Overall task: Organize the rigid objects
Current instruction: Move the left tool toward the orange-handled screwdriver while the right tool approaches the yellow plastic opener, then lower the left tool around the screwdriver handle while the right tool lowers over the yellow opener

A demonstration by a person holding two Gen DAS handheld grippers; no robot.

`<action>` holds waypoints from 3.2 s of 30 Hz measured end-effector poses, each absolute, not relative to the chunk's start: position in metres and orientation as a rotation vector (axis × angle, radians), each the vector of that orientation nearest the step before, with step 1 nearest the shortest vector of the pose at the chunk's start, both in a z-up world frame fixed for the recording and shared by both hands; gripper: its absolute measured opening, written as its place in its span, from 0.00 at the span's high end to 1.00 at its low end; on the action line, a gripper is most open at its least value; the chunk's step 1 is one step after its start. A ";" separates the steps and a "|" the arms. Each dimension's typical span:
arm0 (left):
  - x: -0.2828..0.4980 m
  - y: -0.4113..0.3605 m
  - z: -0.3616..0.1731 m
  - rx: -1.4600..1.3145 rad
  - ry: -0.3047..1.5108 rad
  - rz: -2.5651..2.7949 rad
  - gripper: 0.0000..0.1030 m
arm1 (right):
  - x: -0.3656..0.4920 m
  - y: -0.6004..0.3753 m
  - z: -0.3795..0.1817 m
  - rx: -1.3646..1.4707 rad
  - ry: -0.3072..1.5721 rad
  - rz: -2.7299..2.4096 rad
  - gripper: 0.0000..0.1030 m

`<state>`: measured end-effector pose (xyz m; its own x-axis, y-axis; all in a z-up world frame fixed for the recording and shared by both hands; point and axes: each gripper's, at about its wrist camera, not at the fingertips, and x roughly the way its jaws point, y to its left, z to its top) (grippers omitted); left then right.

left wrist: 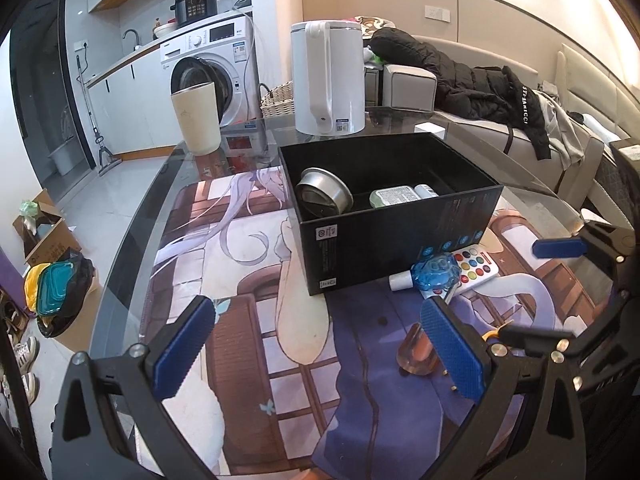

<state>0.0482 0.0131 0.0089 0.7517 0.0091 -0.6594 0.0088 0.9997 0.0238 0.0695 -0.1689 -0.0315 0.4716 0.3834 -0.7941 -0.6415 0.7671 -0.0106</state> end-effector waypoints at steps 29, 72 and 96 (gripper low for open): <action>0.064 -0.010 -0.015 0.104 0.853 -0.122 0.00 | 0.095 -0.180 -0.052 -0.363 0.990 0.593 0.01; 0.068 0.001 -0.013 0.073 0.881 -0.104 0.00 | 0.086 -0.157 -0.054 -0.333 0.962 0.633 0.00; 0.074 -0.017 -0.015 0.046 0.918 -0.220 0.00 | 0.118 -0.225 -0.053 -0.280 1.023 0.435 0.00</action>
